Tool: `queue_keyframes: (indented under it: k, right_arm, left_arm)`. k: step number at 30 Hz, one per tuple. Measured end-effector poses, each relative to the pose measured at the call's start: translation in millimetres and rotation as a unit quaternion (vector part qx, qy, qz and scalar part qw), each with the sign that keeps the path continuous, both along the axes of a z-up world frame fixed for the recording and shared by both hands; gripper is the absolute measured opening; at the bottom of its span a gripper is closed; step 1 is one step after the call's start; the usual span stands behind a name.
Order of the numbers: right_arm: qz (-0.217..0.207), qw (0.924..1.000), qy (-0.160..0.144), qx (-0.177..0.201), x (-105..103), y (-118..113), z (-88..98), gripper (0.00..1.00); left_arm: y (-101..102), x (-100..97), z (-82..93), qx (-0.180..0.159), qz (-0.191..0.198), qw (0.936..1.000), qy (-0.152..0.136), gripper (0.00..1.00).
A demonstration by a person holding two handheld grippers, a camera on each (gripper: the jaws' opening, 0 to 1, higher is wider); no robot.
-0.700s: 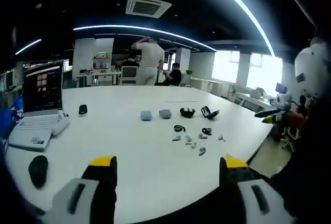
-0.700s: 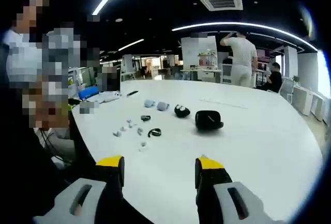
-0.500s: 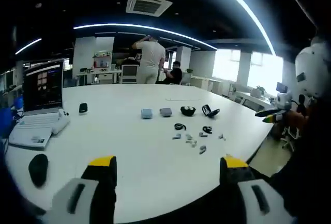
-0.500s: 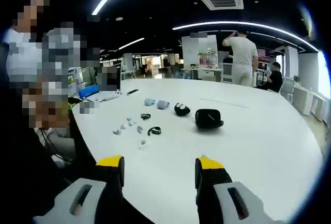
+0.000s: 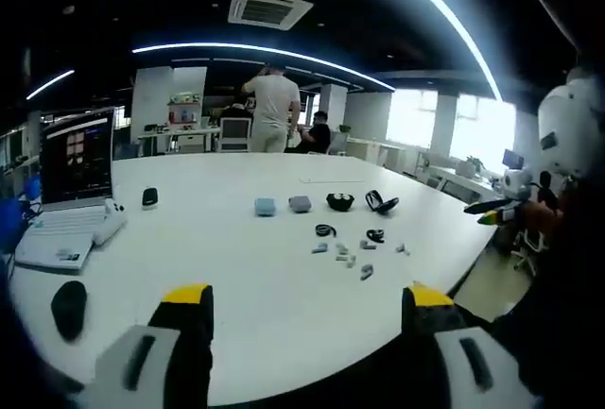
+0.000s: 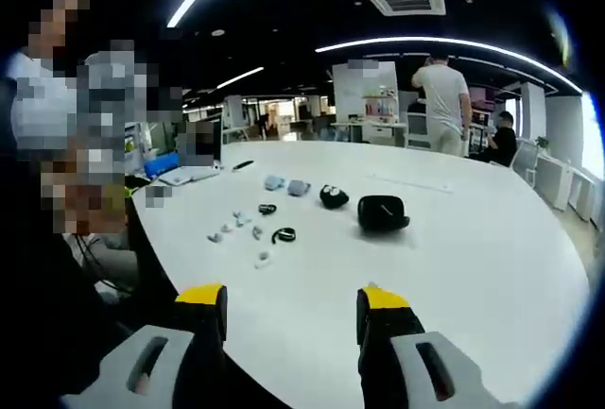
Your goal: Pick up the earbuds from the table and place the earbuds into the earbud case
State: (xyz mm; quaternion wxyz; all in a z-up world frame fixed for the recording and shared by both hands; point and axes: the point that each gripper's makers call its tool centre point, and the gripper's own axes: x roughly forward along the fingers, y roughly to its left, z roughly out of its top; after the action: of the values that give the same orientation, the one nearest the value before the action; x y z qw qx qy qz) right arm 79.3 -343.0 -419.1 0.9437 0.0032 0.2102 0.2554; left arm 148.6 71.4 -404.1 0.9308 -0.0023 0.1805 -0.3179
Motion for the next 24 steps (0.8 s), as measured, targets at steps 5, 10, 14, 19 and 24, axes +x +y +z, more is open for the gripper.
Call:
queue_keyframes:
  k: [5, 10, 14, 19, 24]
  right_arm:
    - [0.01, 0.9999, 0.006, -0.013, -1, 3, 0.8, 0.54]
    - [0.022, 0.9993, 0.011, -0.026, 2, 6, 3.8, 0.55]
    - [0.043, 0.9979, 0.017, -0.046, 5, 12, 6.9, 0.55]
    - [0.07, 0.9954, 0.009, -0.065, 14, 24, 16.5, 0.55]
    - [0.082, 0.9942, 0.009, -0.069, 25, 28, 19.9, 0.55]
  left_arm:
    - [2, -1.2, 2.2, 0.008, -0.002, 1.0, 0.001, 0.82]
    - [3, 1.9, 3.7, 0.02, -0.007, 0.9997, 0.014, 0.81]
    - [2, 7.2, 8.8, 0.035, -0.02, 0.999, 0.022, 0.81]
    - [-3, 17.5, 21.0, 0.056, -0.039, 0.9976, 0.011, 0.81]
    - [-15, 29.5, 28.5, 0.068, -0.059, 0.9959, 0.005, 0.82]
